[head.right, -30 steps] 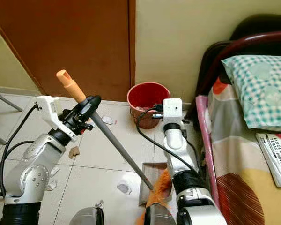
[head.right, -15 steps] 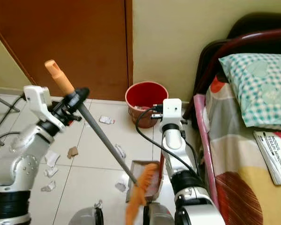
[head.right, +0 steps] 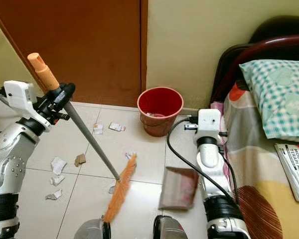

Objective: Sweep floor

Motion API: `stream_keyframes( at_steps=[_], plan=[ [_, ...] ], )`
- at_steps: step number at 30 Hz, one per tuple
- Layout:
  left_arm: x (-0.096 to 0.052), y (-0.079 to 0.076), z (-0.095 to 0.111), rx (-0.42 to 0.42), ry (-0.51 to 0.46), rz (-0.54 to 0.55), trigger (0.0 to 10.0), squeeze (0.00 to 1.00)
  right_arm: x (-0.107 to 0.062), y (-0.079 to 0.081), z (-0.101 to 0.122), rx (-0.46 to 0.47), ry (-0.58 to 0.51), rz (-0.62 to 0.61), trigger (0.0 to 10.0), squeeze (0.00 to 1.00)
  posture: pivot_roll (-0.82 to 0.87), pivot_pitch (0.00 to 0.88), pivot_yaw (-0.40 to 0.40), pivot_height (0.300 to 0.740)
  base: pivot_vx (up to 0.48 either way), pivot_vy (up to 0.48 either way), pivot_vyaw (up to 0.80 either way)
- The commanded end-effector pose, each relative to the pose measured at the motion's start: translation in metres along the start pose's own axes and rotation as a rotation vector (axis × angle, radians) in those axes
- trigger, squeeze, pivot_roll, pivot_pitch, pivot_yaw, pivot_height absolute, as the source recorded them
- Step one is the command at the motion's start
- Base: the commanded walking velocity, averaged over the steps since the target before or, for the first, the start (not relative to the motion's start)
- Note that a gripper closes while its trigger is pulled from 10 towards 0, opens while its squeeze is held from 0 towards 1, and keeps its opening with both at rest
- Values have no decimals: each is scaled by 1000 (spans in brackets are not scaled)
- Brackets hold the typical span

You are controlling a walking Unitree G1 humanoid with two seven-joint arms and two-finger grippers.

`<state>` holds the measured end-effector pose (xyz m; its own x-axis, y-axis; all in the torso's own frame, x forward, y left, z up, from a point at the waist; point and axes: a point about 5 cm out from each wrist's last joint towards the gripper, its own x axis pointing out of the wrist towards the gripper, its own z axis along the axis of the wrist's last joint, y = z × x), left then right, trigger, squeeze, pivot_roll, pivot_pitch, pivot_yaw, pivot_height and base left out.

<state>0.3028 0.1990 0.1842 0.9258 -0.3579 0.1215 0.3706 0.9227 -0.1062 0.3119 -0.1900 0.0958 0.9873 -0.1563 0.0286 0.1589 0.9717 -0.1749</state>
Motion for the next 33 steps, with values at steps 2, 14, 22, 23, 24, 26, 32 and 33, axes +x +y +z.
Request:
stream_keyframes(
  at_steps=[2, 14, 22, 23, 24, 26, 32, 33],
  plan=[
    [2, 4, 15, 69, -53, -7, 10000, 0, -2, -5, 2, -4, -1, -4, 10000, 0, 79, 128, -20, 740, 0, 0, 0],
    [-27, 17, -12, 230, 57, 26, 10000, 0, -15, -34, 19, -69, -58, -31, 10000, 0, 58, 131, -29, 740, 0, 0, 0],
    [-30, 19, -18, 249, 80, 47, 10000, 0, -18, -30, 9, -75, -1, -26, 10000, 0, 62, 138, -35, 740, 0, 0, 0],
    [-35, 19, -29, 244, 128, 36, 10000, 0, -20, -32, 9, -95, 10, -33, 10000, 0, 57, 141, -35, 740, 0, 0, 0],
    [-37, 18, -33, 241, 146, 29, 10000, 0, -20, -33, 8, -107, 17, -38, 10000, 0, 57, 141, -35, 740, 0, 0, 0],
    [-43, 15, -45, 236, 206, 7, 10000, 0, -23, -36, 8, -127, 29, -48, 10000, 0, 53, 145, -36, 740, 0, 0, 0],
    [-52, -2, -68, 199, 284, -71, 10000, 0, -29, -42, -6, -164, 133, -42, 10000, 0, 46, 150, -37, 740, 0, 0, 0],
    [-53, -6, -72, 191, 289, -82, 10000, 0, -31, -40, -9, -155, 148, -35, 10000, 0, 43, 154, -36, 740, 0, 0, 0]
  ],
)
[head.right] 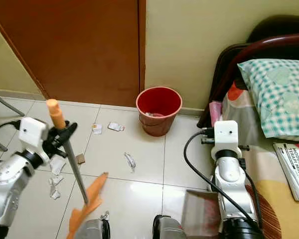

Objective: Sweep floor

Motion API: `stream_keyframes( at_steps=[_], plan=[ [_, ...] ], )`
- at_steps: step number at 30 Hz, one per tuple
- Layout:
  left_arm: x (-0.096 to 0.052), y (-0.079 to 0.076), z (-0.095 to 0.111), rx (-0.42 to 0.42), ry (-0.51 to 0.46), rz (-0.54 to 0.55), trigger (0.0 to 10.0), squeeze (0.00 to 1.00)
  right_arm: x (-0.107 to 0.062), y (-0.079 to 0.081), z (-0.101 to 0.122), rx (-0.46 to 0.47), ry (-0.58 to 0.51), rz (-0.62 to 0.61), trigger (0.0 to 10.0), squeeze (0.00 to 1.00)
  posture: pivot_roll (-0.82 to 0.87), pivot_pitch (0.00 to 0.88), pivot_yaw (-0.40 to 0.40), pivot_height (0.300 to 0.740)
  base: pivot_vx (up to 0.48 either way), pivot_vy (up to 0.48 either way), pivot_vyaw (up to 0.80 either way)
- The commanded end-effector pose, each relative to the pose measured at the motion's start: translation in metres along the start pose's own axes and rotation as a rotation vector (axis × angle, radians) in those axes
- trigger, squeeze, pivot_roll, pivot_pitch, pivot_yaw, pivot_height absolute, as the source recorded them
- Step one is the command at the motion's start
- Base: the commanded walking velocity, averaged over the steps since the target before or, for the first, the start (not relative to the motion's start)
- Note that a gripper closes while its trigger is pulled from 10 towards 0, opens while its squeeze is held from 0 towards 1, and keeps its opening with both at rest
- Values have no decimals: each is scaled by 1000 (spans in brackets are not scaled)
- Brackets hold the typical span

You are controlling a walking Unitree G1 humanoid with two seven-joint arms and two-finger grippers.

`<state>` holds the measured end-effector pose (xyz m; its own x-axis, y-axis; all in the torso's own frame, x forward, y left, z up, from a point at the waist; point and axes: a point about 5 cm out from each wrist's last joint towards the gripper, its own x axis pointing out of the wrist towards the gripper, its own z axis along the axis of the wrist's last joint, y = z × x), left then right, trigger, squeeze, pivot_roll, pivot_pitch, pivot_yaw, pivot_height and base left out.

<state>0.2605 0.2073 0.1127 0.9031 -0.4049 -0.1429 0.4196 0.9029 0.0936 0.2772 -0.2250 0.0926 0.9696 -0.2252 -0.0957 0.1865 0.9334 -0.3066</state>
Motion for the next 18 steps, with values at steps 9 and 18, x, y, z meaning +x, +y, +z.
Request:
stream_keyframes(
  at_steps=[9, 18],
  plan=[
    [7, 8, -9, 9, -27, 200, 10000, 0, 9, 21, 36, 98, -152, 6, 10000, 0, 40, 154, -31, 740, 0, 0, 0],
    [36, -38, 7, -109, -101, -31, 10000, 0, 24, 46, 49, 136, -162, 51, 10000, 0, 53, 151, -38, 740, 0, 0, 0]
  ],
)
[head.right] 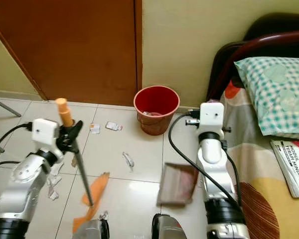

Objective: Sweep floor

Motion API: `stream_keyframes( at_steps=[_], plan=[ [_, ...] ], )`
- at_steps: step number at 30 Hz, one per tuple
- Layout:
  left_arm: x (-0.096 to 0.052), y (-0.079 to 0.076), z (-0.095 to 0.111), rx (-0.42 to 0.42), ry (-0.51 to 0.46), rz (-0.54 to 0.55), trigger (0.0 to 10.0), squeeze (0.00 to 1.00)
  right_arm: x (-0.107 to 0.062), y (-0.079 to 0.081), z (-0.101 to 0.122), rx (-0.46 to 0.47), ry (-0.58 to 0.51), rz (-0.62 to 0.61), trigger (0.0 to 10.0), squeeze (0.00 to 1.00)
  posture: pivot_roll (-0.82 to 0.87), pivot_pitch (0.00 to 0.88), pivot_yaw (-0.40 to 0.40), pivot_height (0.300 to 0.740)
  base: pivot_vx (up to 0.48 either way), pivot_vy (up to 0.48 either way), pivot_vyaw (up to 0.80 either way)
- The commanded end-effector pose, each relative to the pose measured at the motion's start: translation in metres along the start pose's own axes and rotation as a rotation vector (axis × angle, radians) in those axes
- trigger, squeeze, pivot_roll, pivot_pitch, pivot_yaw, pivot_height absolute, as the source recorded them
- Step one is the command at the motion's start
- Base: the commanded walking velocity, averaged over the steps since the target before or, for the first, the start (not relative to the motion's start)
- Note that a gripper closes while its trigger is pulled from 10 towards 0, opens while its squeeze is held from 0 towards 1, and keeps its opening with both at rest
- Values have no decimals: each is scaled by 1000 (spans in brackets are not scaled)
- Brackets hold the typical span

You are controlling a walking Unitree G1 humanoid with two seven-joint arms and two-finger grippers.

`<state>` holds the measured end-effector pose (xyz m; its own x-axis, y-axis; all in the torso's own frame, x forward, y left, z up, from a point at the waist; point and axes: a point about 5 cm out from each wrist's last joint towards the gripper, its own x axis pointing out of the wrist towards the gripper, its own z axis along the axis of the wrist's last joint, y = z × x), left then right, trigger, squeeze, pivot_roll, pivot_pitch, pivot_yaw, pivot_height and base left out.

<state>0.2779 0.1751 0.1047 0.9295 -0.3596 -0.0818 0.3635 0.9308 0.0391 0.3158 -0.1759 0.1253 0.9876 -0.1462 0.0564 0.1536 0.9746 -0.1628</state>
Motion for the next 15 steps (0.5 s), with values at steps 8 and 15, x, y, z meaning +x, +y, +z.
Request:
stream_keyframes(
  at_steps=[8, 15],
  plan=[
    [18, -56, 18, -108, -67, -299, 10000, 0, -1, 19, -19, -25, 84, 49, 10000, 0, 50, 148, -38, 740, 0, 0, 0],
    [29, -81, 51, -264, -165, -417, 10000, 0, 0, 25, -24, -17, 89, 47, 10000, 0, 51, 154, -35, 740, 0, 0, 0]
  ],
)
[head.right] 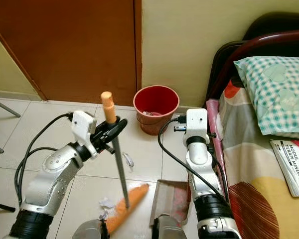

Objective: Sweep floor

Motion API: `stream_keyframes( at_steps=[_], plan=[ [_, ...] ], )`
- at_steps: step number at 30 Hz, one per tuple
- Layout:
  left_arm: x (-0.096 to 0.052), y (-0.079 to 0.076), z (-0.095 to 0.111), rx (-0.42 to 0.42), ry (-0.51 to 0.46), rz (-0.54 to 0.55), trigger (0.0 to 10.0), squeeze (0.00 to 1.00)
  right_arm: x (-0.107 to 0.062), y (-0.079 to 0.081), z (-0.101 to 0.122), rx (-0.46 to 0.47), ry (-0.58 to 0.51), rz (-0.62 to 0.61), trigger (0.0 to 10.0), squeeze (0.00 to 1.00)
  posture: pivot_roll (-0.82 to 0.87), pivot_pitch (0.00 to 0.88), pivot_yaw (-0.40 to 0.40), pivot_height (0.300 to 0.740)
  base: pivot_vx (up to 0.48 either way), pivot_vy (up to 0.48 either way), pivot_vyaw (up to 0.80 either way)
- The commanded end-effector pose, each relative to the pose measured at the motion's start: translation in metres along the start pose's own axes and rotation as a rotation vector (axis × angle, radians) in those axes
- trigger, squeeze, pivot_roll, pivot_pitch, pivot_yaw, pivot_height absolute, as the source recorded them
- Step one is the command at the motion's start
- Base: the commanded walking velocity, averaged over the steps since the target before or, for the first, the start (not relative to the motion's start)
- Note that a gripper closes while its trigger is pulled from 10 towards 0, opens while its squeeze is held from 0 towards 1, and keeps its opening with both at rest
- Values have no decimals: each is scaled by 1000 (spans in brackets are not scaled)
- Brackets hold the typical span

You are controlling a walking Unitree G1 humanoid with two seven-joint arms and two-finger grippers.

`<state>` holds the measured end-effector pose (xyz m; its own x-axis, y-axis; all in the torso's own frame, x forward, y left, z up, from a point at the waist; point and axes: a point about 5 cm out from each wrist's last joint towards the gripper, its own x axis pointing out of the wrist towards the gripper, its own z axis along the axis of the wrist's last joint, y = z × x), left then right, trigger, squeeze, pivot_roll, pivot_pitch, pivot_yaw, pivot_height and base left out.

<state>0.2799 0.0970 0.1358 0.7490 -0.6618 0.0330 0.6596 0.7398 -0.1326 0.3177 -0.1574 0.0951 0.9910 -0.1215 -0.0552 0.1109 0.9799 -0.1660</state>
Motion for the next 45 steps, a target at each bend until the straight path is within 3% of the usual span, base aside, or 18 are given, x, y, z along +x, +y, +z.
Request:
stream_keyframes(
  at_steps=[1, 5, 9, 10, 13, 17, 25, 27, 29, 31, 35, 40, 45],
  plan=[
    [7, -11, 12, -91, -81, -59, 10000, 0, 2, 2, 3, -15, -17, 4, 10000, 0, 51, 154, -35, 740, 0, 0, 0],
    [12, 4, 36, -58, -182, 33, 10000, 0, 2, 3, 2, -11, -16, 5, 10000, 0, 47, 153, -31, 740, 0, 0, 0],
    [6, 32, 59, 26, -247, 175, 10000, 0, 2, 3, 1, -6, -13, 4, 10000, 0, 50, 154, -30, 740, 0, 0, 0],
    [1, 43, 68, 88, -261, 227, 10000, 0, 2, 4, 1, -5, -12, 4, 10000, 0, 57, 153, -29, 740, 0, 0, 0],
    [-6, 57, 83, 176, -283, 286, 10000, 0, 3, 4, 0, -4, -11, 5, 10000, 0, 60, 153, -28, 740, 0, 0, 0],
    [-16, 71, 103, 263, -317, 348, 10000, 0, 3, 5, 0, -2, -12, 6, 10000, 0, 68, 150, -27, 740, 0, 0, 0],
    [-29, 84, 121, 339, -335, 394, 10000, 0, 5, 6, 0, -2, -13, 10, 10000, 0, 75, 146, -27, 740, 0, 0, 0],
    [-35, 87, 118, 356, -311, 406, 10000, 0, 5, 6, 0, -2, -13, 10, 10000, 0, 75, 146, -27, 740, 0, 0, 0],
    [-50, 98, 94, 331, -213, 455, 10000, 0, 5, 5, -1, -1, -12, 10, 10000, 0, 79, 145, -24, 740, 0, 0, 0],
    [-56, 100, 78, 284, -167, 477, 10000, 0, 5, 5, -1, -2, -11, 10, 10000, 0, 83, 146, -25, 740, 0, 0, 0],
    [-68, 91, 37, 249, -54, 475, 10000, 0, 5, 4, -2, -3, -11, 13, 10000, 0, 80, 149, -31, 740, 0, 0, 0],
    [-71, 81, 13, 214, -4, 471, 10000, 0, 6, 3, -3, 4, -4, 10, 10000, 0, 74, 149, -37, 740, 0, 0, 0],
    [-62, 73, -2, 155, -6, 474, 10000, 0, 7, 3, -2, 6, -3, 9, 10000, 0, 68, 147, -39, 740, 0, 0, 0]
  ],
)
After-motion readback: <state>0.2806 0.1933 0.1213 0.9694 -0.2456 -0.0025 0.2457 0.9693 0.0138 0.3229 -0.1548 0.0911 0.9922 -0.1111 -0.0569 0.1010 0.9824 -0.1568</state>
